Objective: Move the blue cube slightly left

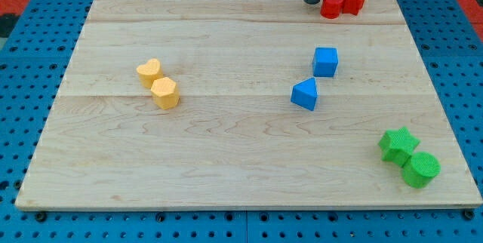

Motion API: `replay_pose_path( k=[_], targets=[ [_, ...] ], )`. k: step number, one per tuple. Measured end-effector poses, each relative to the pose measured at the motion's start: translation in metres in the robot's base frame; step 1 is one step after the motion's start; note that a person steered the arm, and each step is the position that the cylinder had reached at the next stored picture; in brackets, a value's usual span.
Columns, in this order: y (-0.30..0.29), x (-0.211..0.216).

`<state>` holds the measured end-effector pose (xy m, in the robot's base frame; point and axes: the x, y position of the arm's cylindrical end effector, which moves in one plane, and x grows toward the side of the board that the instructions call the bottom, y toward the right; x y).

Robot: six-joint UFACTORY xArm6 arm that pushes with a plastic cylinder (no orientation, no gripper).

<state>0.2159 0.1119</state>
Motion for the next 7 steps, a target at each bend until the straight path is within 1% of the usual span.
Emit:
replay_pose_path(
  k=[1, 2, 4, 6, 7],
  targets=[
    [-0.054, 0.020],
    [-0.078, 0.024],
    [-0.078, 0.024],
    [-0.057, 0.041],
    [-0.087, 0.043]
  ],
)
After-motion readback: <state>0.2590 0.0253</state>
